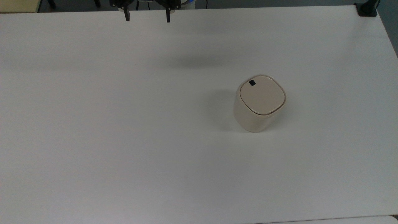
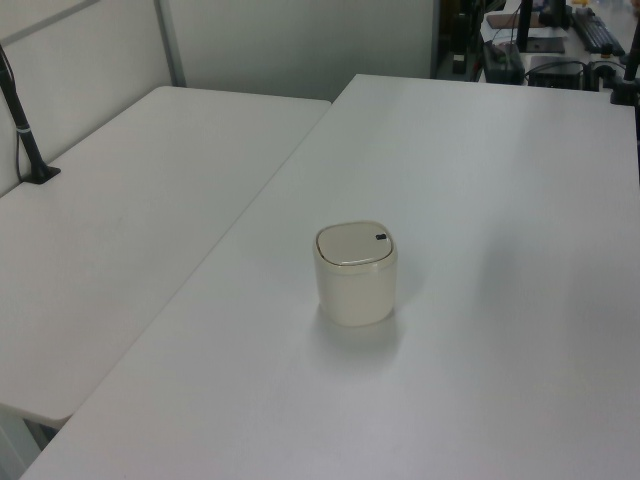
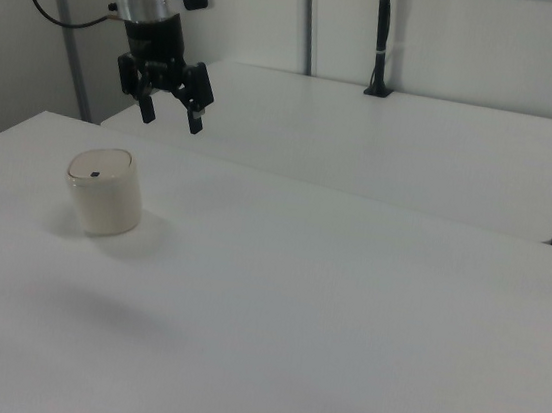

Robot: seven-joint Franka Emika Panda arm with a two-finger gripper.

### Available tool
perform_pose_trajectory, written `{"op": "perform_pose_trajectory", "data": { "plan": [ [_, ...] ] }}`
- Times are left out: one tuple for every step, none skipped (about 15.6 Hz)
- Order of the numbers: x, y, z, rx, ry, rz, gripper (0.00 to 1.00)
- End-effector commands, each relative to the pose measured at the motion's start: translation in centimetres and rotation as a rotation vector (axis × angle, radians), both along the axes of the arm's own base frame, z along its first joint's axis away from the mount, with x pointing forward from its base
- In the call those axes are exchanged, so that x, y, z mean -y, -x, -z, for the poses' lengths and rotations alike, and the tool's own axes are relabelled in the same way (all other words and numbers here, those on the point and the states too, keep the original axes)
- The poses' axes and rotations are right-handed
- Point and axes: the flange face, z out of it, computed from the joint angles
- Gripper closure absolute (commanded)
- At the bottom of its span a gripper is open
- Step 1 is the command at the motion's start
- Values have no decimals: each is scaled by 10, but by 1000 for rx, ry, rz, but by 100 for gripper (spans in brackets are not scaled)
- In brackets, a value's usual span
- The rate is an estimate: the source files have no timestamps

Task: Open the trash bin
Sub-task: 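Move the gripper from rest toward the cream trash bin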

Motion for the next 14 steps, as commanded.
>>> {"op": "perform_pose_trajectory", "data": {
  "plan": [
    [1, 9, -1, -23, -21, -20, 0],
    [2, 9, -1, -22, -21, -17, 0],
    [1, 9, -1, -22, -21, -19, 0],
    [2, 9, -1, -22, -21, -17, 0],
    [2, 9, -1, -22, -21, -17, 0],
    [2, 9, -1, -22, -21, -17, 0],
    [2, 9, -1, -22, -21, -17, 0],
    [2, 9, -1, -21, -21, -17, 0],
    [2, 9, -1, -23, -21, -22, 0],
    [2, 9, -1, -21, -21, -25, 2],
    [3, 9, -1, -21, -21, -25, 18],
    [3, 9, 0, -21, -22, -25, 32],
    [4, 9, 0, -21, -22, -25, 44],
    [4, 9, -1, -20, -22, -33, 57]
  ]
}}
